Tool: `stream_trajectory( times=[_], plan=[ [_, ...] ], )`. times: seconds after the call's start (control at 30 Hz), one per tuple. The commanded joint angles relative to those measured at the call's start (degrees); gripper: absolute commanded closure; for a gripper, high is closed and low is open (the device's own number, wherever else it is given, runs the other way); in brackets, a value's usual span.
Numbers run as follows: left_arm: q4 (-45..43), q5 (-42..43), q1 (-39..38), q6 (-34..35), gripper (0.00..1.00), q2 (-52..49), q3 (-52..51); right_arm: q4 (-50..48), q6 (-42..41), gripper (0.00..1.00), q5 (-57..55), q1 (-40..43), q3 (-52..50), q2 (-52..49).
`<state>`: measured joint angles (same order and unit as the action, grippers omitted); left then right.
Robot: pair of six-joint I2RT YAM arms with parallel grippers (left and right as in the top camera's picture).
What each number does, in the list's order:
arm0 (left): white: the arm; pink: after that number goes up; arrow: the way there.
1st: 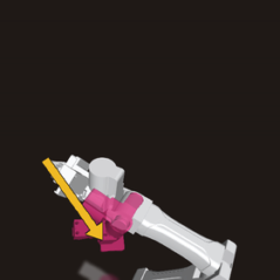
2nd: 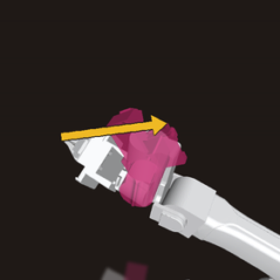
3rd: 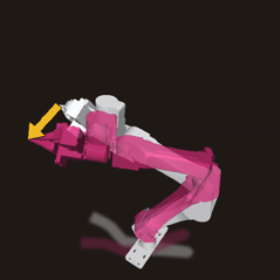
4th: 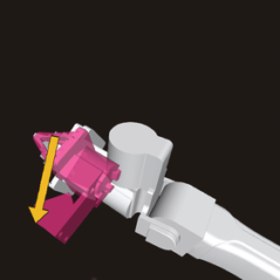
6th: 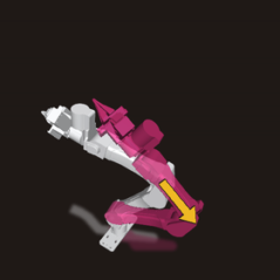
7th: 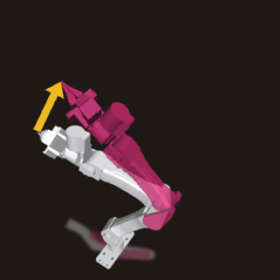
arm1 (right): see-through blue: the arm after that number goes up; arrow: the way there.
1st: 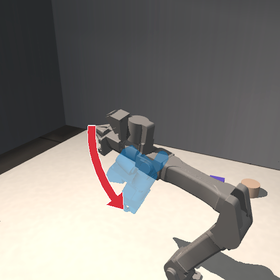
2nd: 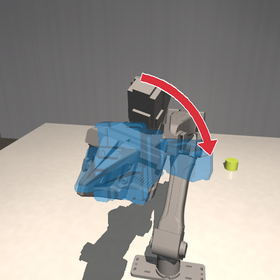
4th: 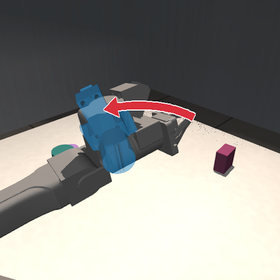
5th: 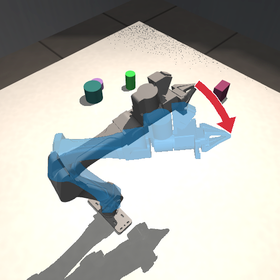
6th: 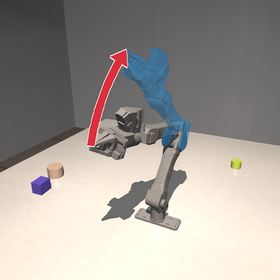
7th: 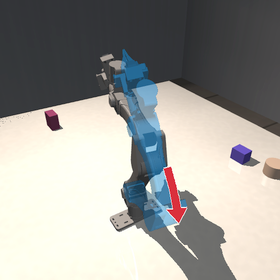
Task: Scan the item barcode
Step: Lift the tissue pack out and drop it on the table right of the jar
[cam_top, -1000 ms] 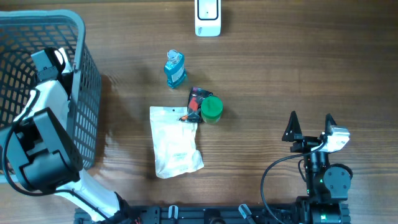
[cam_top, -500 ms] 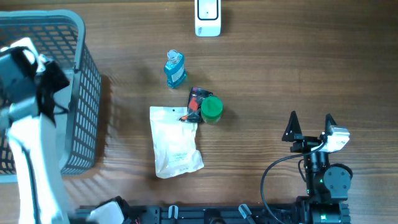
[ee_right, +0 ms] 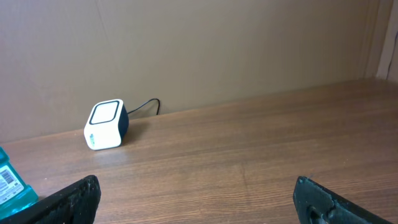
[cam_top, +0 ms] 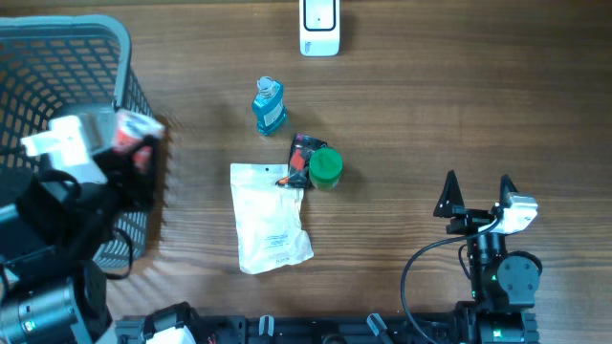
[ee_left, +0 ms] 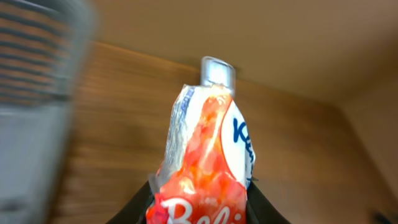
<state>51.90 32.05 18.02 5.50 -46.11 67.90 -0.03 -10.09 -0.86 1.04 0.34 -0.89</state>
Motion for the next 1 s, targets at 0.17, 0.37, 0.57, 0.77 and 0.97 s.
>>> stream_trajectory(
  times=[0.17,0.37,0.57,0.77,0.97],
  plan=[
    [-0.55,3.15,-25.03,0.63,0.72,-3.78,-3.85,-0.68,-4.55,0.00,-1.42,-0.22,-0.02,0.31],
    [-12.79,-1.57,-43.54,4.22,0.71,-10.99,-9.70,-5.95,-15.43,0.00,3.87,-0.22,3.54,0.31],
    [-18.84,-2.16,-53.40,4.42,0.68,-23.26,-9.94,5.44,-9.99,0.00,3.52,-0.22,14.27,0.28],
    [-22.29,-3.52,-55.95,4.39,0.67,-37.18,-9.94,23.91,-7.04,0.00,-4.33,-0.22,26.69,-0.50],
    [-27.34,-4.66,-58.77,4.44,0.67,-49.77,-9.94,29.99,-6.27,0.00,-8.83,-0.22,33.11,-2.54]
  ],
)
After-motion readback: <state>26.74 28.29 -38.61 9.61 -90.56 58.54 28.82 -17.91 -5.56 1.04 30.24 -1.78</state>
